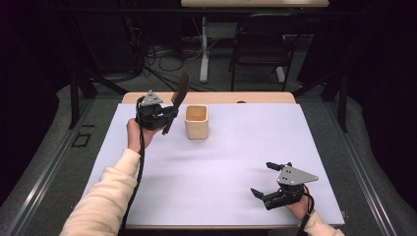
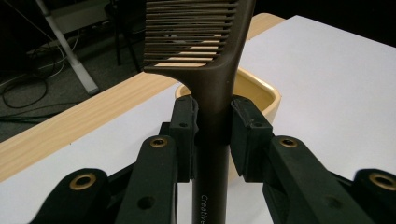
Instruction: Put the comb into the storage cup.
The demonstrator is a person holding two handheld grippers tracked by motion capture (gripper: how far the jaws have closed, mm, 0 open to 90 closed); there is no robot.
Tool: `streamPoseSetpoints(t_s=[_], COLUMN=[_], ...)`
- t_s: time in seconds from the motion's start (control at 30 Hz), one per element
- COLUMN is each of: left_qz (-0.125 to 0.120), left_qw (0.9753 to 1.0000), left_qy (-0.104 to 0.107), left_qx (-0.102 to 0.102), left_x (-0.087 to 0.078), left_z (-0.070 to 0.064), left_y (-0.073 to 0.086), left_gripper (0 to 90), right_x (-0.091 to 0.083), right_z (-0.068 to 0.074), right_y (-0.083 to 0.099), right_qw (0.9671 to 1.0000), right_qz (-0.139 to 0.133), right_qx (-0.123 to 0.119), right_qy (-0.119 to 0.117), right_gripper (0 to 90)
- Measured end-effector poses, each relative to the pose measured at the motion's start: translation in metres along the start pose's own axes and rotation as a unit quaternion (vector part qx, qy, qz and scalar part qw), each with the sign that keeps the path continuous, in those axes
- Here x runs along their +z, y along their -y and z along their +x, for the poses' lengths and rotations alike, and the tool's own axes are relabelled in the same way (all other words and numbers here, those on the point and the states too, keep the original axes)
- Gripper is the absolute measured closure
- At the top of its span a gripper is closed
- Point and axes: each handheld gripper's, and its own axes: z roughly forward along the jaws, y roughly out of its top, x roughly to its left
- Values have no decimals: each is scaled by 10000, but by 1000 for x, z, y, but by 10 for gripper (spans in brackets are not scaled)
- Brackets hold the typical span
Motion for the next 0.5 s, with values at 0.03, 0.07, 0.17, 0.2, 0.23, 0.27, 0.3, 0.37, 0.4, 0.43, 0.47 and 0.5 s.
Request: streamPoseSetpoints(t_s=[0.03, 0.07, 0.17, 0.2, 0.23, 0.27, 0.3, 0.37, 0.4, 0.43, 0.47, 0.5], left_qz=[-7, -13, 16, 17, 17, 10, 4, 7, -2, 12, 12, 12], left_qw=[10000, 10000, 10000, 10000, 10000, 10000, 10000, 10000, 10000, 10000, 10000, 10000], left_qy=[-6, -9, -23, -27, -29, -24, -22, -22, -28, -41, -31, -31], left_qx=[5, 7, 11, 17, 21, 13, 9, 28, 17, 31, 21, 11], left_x=[0, 0, 1, 1, 1, 2, 2, 2, 3, 3, 4, 4], left_z=[0, 0, 1, 1, 1, 1, 1, 1, 1, 1, 2, 2], left_y=[-1, -1, -4, -4, -5, -6, -6, -7, -8, -9, -9, -10], left_gripper=[724, 724, 724, 724, 724, 724, 724, 724, 724, 724, 724, 724], right_x=[0, 0, 0, 0, 0, 0, 0, 0, 0, 0, 0, 0], right_z=[0, 0, 0, 0, 0, 0, 0, 0, 0, 0, 0, 0], right_y=[0, 0, 0, 0, 0, 0, 0, 0, 0, 0, 0, 0], right_qw=[10000, 10000, 10000, 10000, 10000, 10000, 10000, 10000, 10000, 10000, 10000, 10000], right_qz=[0, 0, 1, 2, 0, -1, 1, -1, -2, -2, -3, 0], right_qx=[4, 1, 2, 4, 3, -1, -1, 3, 5, 3, 4, 2], right_qy=[1, -2, 0, -4, -3, -4, -8, -6, -6, -4, -7, -4], right_gripper=[1, 1, 1, 1, 1, 1, 1, 1, 1, 1, 1, 1])
